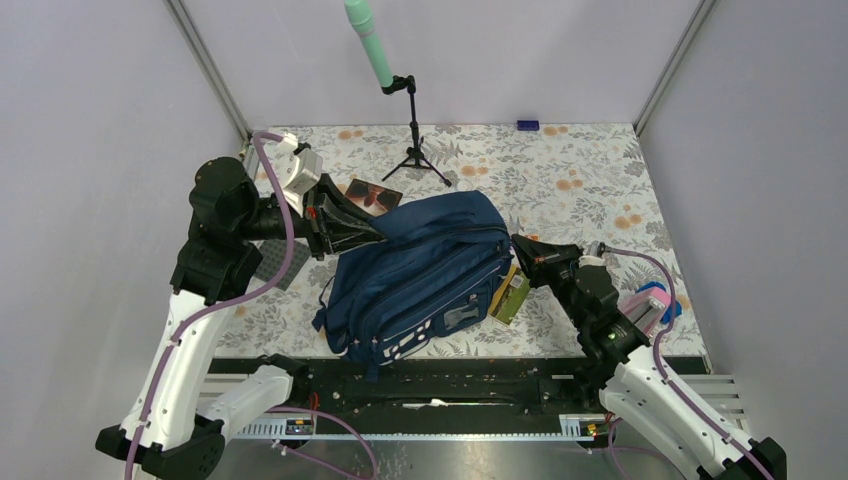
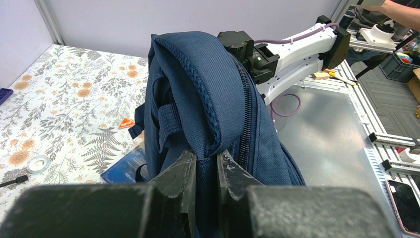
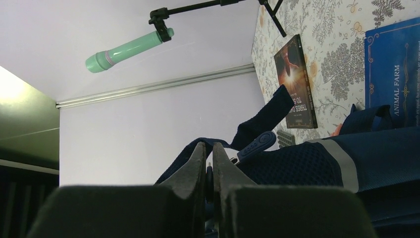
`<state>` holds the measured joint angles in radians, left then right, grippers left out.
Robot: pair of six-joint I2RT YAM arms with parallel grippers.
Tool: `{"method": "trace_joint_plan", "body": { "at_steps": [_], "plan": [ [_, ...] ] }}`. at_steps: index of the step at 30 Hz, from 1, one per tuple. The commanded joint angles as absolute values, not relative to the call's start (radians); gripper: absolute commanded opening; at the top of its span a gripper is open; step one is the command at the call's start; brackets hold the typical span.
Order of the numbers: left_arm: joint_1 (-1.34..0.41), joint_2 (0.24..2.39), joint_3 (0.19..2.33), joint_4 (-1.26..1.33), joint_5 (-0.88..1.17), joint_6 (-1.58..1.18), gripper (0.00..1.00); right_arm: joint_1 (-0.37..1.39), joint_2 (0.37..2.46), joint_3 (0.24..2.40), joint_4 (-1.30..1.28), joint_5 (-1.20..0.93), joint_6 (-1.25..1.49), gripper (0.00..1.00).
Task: Pack the student bag
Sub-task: Unzip the student bag at the center of the board.
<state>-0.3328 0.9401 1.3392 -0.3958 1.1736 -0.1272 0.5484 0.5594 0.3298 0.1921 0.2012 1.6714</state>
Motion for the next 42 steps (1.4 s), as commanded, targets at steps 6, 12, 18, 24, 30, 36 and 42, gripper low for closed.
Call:
{"method": "trace_joint_plan", "body": {
  "at_steps": [6,12,18,24,30,36,42],
  "plan": [
    [-0.330,0.908,1.352,-0.305,1.156,-0.101,0.00,0.569,0.557,0.387,0.168,0.281,1.605,0.00],
    [-0.331,0.905,1.350,-0.306,1.155,-0.101,0.00,0.574,0.554,0.423,0.129,0.320,1.538,0.00],
    [-0.330,0.908,1.346,-0.308,1.152,-0.098,0.00,0.584,0.558,0.499,0.106,0.341,1.450,0.00],
    [-0.330,0.914,1.346,-0.308,1.159,-0.100,0.00,0.599,0.577,0.568,0.104,0.355,1.378,0.00],
    [-0.330,0.918,1.345,-0.308,1.156,-0.099,0.00,0.622,0.597,0.624,0.109,0.363,1.320,0.00],
    [-0.330,0.923,1.349,-0.308,1.144,-0.101,0.00,0.656,0.621,0.678,0.108,0.376,1.249,0.00],
    [-0.330,0.923,1.345,-0.314,1.114,-0.098,0.00,0.694,0.638,0.713,0.124,0.408,1.173,0.00]
  ]
}}
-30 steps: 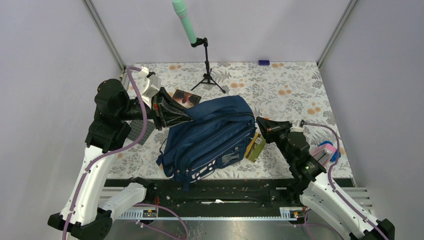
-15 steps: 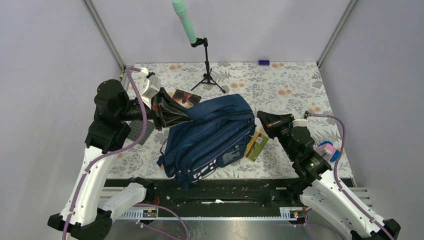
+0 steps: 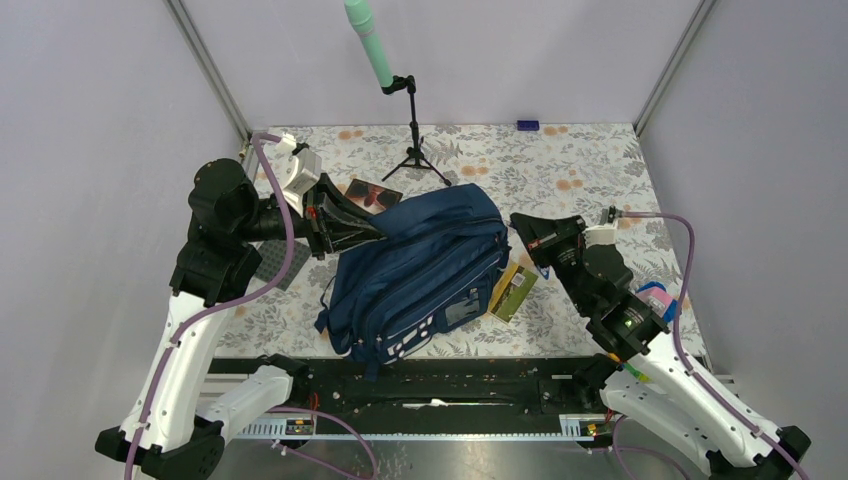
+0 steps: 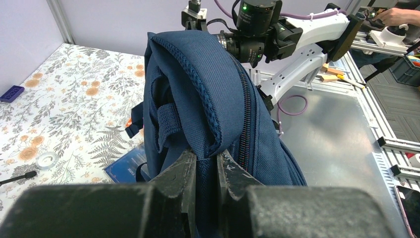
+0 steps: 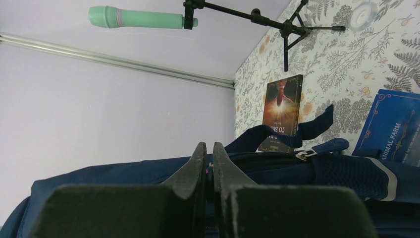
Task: Pack the student bag
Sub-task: Unzip the student bag at the center of the board.
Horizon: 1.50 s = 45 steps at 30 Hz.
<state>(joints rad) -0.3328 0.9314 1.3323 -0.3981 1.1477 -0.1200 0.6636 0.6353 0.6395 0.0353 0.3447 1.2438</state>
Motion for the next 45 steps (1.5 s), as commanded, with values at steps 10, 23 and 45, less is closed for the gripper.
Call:
{"method": "trace_joint_plan", "body": {
  "at_steps": [10,23,45],
  "plan": [
    [-0.330,0.914,1.347,-0.358,1.070,-0.065,0.00,0.745,0.674,0.799,0.154,0.432,1.032,0.00],
    [-0.330,0.909,1.371,-0.358,1.030,-0.102,0.00,0.825,0.736,0.909,0.185,0.455,0.864,0.00],
    [-0.330,0.906,1.352,-0.397,0.951,-0.097,0.00,0.997,0.836,1.058,0.289,0.502,0.544,0.00]
  ]
}}
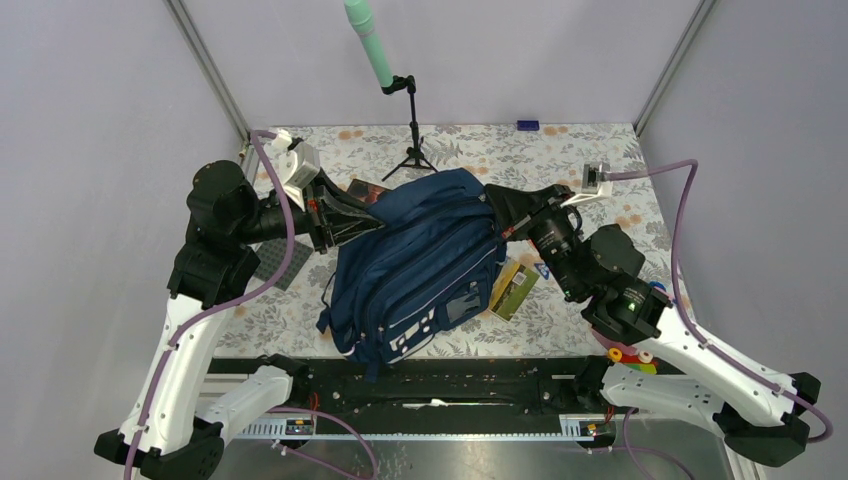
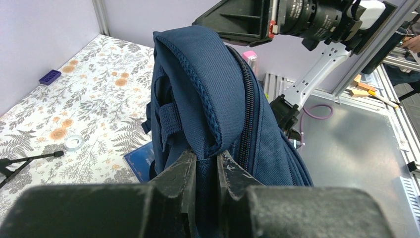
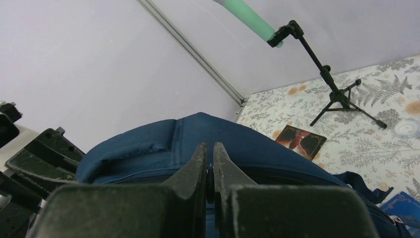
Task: Pack the student bag
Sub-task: Unzip the student bag at the center of the board.
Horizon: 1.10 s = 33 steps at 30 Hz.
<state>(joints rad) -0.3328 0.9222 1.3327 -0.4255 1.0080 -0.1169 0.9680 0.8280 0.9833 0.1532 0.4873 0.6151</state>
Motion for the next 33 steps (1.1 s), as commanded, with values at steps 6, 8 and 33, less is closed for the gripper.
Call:
{"method": "trace_joint_plan", "body": {
  "at_steps": [6,8,33],
  "plan": [
    [-0.330,0.900,1.342,-0.416,0.881,-0.073,0.00,1.014,0.878,1.124,0.279,0.462,0.450,0.00],
    [-0.330,0.900,1.333,-0.400,0.899,-0.085,0.00,1.017,0.898,1.152,0.264,0.448,0.422,0.00],
    [-0.330,0.886,1.331,-0.339,0.887,-0.153,0.00,1.235,1.145,1.396,0.218,0.374,0.096,0.00]
  ]
}}
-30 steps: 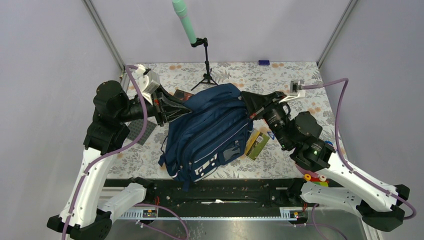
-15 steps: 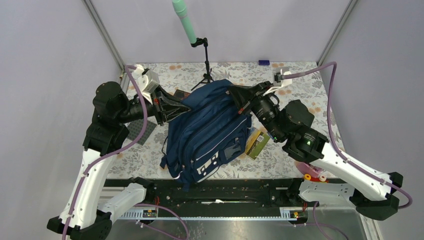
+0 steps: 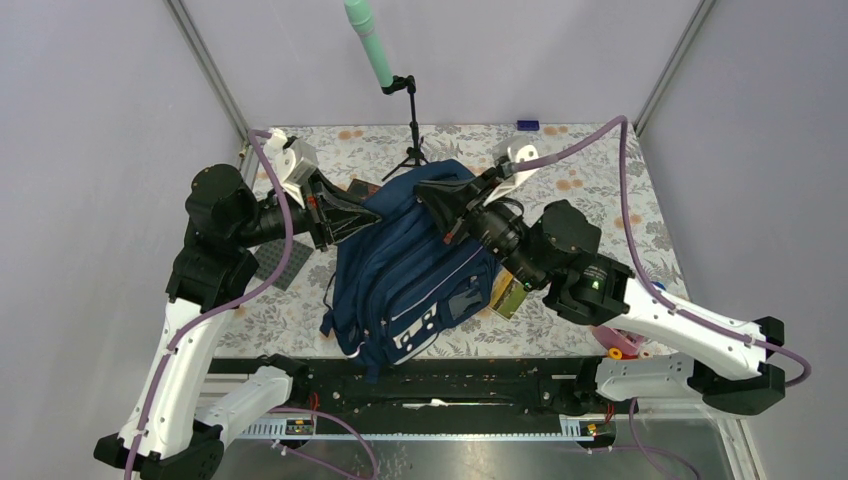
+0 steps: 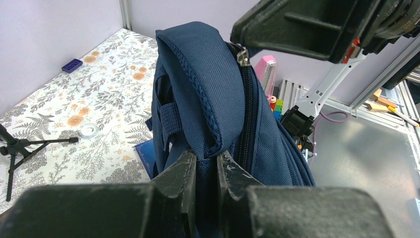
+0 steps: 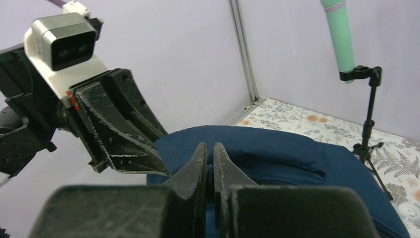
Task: Pack the student bag
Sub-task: Unzip the student bag at the center of the board.
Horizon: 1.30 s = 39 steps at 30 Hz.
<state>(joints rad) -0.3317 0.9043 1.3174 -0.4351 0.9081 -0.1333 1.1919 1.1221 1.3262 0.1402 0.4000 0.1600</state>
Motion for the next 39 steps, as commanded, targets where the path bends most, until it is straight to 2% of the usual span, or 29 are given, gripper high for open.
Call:
{"method": "trace_joint_plan", "body": {
  "at_steps": [1,11,19,31,39],
  "plan": [
    [-0.330,0.884,1.332,-0.337,0.888,-0.157,0.00,1.245,1.151,1.399,0.218,0.376,0.084,0.00],
    [-0.330,0.889,1.345,-0.313,0.881,-0.199,0.00,1.359,1.219,1.406,0.228,0.444,-0.025,0.00],
    [-0.328,0.889,1.347,-0.311,0.859,-0.208,0.00,1.411,1.210,1.302,0.323,0.502,-0.059,0.00],
    [-0.324,0.903,1.349,-0.310,0.847,-0.215,0.00,1.486,1.250,1.251,0.330,0.452,-0.147,0.00],
    [-0.322,0.899,1.351,-0.310,0.858,-0.212,0.00,1.503,1.310,1.282,0.235,0.394,-0.150,0.00]
  ]
}}
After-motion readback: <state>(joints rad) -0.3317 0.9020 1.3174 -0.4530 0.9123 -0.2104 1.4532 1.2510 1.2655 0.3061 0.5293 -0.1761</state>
